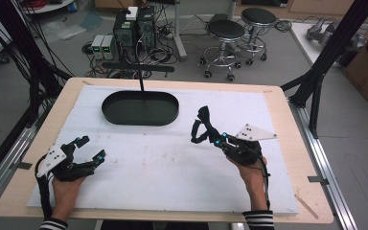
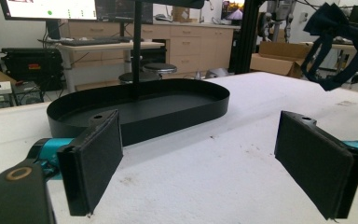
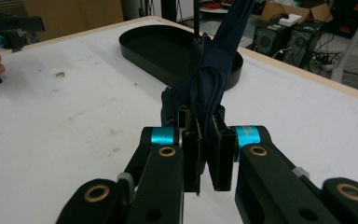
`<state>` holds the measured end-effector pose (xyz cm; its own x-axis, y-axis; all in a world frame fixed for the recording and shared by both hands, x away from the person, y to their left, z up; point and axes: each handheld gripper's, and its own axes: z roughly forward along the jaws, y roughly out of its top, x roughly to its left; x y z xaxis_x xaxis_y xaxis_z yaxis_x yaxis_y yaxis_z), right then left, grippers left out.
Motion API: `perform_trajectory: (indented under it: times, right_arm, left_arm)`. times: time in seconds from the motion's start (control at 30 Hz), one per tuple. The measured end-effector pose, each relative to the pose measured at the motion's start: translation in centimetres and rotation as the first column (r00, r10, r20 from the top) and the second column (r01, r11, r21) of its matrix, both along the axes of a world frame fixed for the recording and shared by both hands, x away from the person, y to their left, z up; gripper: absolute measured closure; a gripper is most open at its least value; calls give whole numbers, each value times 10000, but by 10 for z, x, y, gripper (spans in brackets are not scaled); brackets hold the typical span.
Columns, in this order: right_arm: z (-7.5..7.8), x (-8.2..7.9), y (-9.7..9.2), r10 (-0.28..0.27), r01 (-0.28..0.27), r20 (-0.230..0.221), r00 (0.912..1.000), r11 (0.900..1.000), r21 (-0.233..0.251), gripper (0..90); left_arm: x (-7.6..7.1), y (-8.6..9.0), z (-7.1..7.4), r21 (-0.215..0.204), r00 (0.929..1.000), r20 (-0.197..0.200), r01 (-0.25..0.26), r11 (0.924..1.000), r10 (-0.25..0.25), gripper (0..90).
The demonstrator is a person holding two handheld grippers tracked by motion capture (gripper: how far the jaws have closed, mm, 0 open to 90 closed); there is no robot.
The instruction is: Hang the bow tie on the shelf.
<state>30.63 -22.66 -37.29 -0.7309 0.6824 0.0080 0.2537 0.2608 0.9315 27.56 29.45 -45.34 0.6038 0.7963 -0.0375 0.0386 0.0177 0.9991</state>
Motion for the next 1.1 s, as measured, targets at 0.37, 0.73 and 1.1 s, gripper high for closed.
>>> perform_trajectory:
  times: [0.37, 0.73, 1.1]
  right_arm:
    - [17, 24, 28, 348, -359, 313, 9989, 9987, 369, 854]
    - [34, 53, 66, 650, -670, 599, 9961, 9973, 315, 854]
    - [44, 79, 90, 931, -960, 535, 9942, 9939, 543, 854]
  left_arm:
    - [0, 1, 0, -11, 10000, -23, 10, 10000, -10, 154]
    - [0, 1, 0, -58, 10000, -5, -1, 10000, 1, 154]
    - [0, 2, 0, -119, 10000, 43, 44, 9999, -43, 154]
